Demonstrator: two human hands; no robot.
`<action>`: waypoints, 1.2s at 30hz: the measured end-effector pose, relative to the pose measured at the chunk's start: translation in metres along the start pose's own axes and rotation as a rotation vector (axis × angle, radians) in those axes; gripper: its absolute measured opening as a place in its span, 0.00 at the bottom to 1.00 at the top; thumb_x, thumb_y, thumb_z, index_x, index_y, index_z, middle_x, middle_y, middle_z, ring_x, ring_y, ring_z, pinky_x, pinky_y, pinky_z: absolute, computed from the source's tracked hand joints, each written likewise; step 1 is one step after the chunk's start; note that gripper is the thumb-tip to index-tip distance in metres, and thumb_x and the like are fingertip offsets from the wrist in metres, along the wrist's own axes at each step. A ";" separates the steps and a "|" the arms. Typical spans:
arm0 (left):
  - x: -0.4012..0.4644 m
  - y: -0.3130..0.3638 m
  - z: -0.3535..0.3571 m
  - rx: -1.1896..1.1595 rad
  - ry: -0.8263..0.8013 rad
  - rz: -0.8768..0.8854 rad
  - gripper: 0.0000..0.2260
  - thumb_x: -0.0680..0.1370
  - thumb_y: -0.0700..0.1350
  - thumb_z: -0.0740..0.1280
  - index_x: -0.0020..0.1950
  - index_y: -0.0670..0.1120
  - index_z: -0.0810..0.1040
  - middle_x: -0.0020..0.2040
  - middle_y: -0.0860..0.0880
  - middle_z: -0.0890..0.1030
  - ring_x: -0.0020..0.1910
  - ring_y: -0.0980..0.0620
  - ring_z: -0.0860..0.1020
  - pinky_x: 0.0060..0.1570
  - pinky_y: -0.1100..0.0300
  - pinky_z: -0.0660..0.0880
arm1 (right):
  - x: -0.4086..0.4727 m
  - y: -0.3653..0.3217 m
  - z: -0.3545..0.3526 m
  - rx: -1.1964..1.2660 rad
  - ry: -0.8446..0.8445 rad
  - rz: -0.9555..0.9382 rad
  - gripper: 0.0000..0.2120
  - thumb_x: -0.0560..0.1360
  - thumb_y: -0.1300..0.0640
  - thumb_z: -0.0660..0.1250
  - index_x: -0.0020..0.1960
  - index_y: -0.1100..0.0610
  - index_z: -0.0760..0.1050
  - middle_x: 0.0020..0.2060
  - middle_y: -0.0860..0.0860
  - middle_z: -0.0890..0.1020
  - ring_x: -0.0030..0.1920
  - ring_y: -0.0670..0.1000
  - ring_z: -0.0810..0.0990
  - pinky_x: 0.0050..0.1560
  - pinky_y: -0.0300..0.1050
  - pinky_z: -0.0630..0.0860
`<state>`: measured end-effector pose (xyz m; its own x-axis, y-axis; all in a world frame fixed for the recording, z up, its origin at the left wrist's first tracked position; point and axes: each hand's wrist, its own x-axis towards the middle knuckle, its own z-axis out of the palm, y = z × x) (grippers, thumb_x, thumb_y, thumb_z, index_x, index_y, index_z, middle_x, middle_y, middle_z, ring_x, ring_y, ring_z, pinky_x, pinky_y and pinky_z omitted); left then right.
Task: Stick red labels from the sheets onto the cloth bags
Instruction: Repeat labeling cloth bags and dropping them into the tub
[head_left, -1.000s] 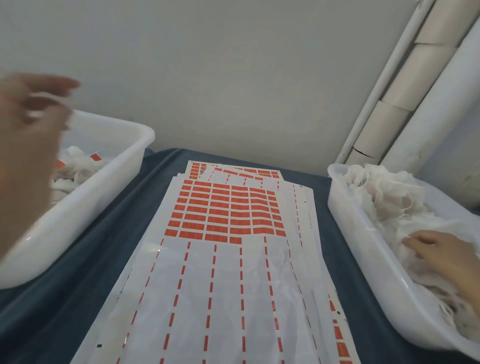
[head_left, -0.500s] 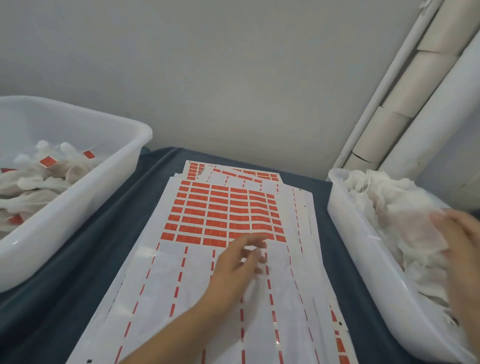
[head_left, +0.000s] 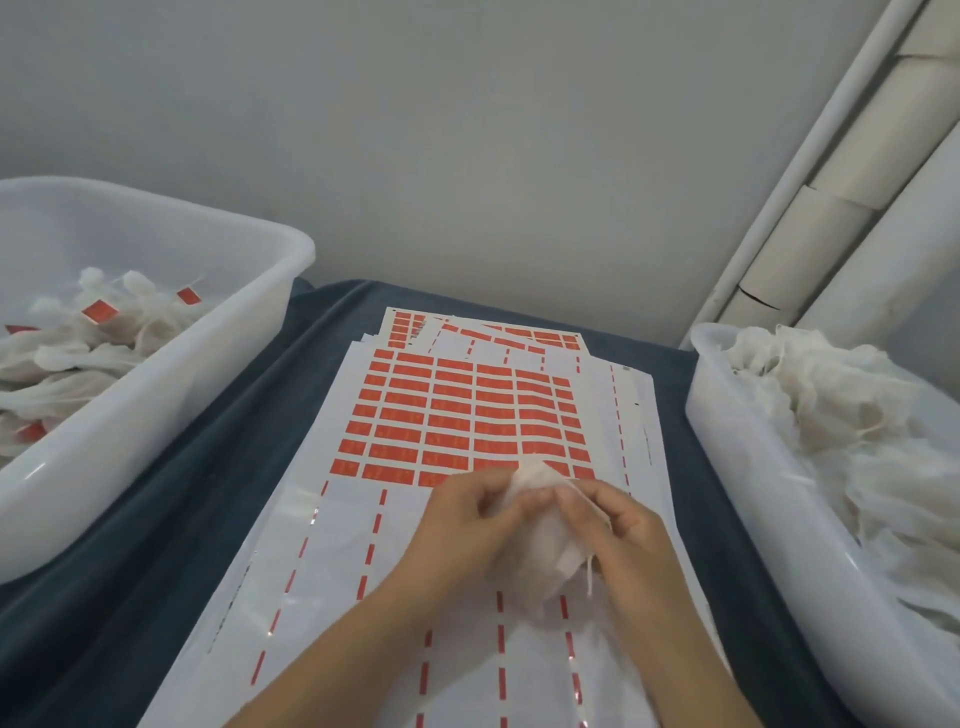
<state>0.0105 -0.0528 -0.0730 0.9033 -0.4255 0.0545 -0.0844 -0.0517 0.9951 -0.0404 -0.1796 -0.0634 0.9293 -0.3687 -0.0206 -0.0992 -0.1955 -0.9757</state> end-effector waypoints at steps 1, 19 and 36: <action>0.001 0.000 -0.001 0.006 0.053 -0.004 0.06 0.71 0.56 0.67 0.44 0.56 0.79 0.40 0.63 0.81 0.43 0.65 0.78 0.34 0.73 0.73 | 0.000 -0.001 -0.003 0.028 0.001 -0.014 0.10 0.67 0.44 0.67 0.46 0.43 0.79 0.44 0.35 0.82 0.46 0.42 0.82 0.36 0.32 0.77; -0.005 0.002 0.001 0.613 0.254 0.642 0.12 0.72 0.54 0.63 0.46 0.51 0.83 0.56 0.49 0.79 0.58 0.55 0.68 0.59 0.58 0.62 | -0.009 -0.006 -0.012 -0.169 0.028 -0.429 0.03 0.69 0.48 0.66 0.42 0.43 0.76 0.44 0.34 0.81 0.47 0.41 0.80 0.43 0.30 0.76; -0.017 0.008 0.004 0.192 0.087 0.181 0.21 0.72 0.69 0.52 0.34 0.60 0.78 0.34 0.61 0.79 0.37 0.62 0.76 0.38 0.74 0.70 | -0.012 -0.015 -0.019 0.278 0.077 -0.277 0.07 0.68 0.47 0.65 0.42 0.45 0.81 0.39 0.48 0.84 0.40 0.50 0.83 0.41 0.36 0.79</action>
<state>-0.0072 -0.0495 -0.0666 0.8984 -0.3646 0.2449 -0.3182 -0.1559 0.9351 -0.0567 -0.1895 -0.0447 0.8769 -0.4056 0.2578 0.2614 -0.0477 -0.9641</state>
